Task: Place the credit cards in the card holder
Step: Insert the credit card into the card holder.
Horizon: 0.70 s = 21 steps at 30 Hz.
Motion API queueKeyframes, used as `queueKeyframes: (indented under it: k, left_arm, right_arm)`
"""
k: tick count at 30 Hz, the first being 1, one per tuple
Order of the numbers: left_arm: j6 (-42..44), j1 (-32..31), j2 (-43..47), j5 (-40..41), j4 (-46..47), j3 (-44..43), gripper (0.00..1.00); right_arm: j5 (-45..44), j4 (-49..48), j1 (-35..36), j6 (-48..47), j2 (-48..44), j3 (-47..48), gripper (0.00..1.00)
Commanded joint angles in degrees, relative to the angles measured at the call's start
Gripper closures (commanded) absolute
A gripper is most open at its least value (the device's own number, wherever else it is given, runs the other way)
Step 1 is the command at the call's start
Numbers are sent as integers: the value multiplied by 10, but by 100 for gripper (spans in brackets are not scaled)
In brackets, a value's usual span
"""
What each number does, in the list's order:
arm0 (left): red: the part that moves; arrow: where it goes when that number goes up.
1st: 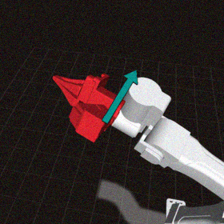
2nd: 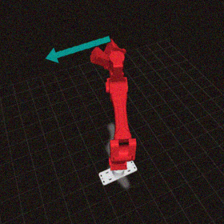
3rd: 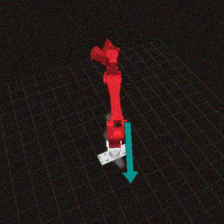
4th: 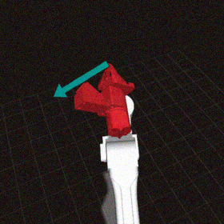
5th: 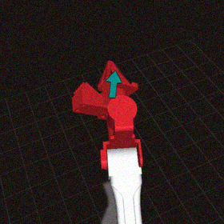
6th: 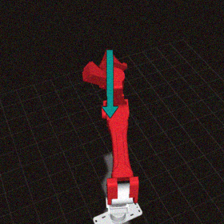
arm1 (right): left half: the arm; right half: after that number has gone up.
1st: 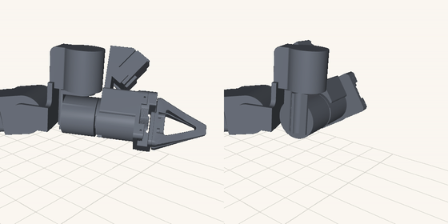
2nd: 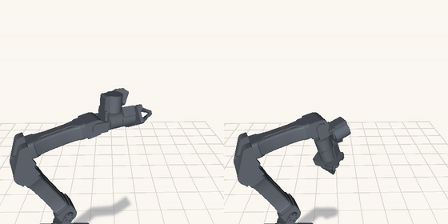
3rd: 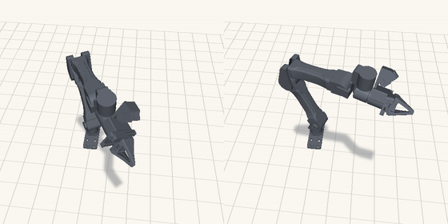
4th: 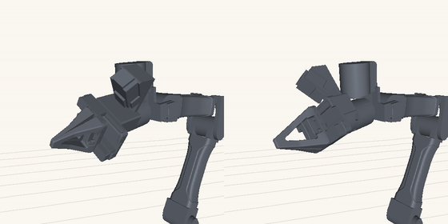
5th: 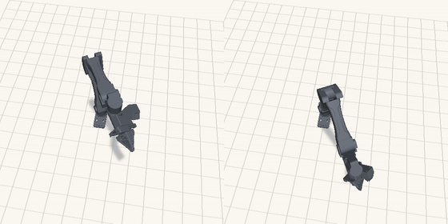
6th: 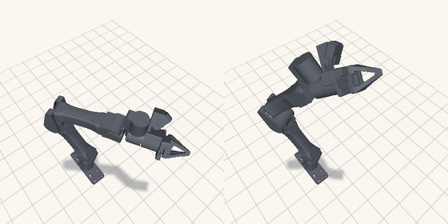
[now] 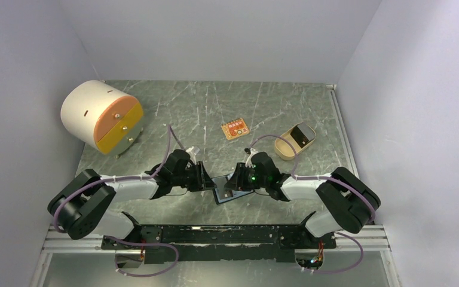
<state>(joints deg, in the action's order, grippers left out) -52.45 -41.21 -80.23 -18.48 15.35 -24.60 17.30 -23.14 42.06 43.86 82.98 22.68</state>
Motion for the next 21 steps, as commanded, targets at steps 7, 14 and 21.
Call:
queueKeyframes:
  k: [7, 14, 21]
  left_arm:
    - [-7, 1, 29, -47, 124, 27, 68]
    - [6, 1, 16, -43, 112, 13, 73]
    - [6, 1, 6, -56, 157, 20, 78]
  right_arm:
    - [-1, -39, 2, 7, -7, -21, 63]
    - [-3, -42, 1, 12, -14, -24, 63]
    - [5, -54, 0, 19, -11, -32, 63]
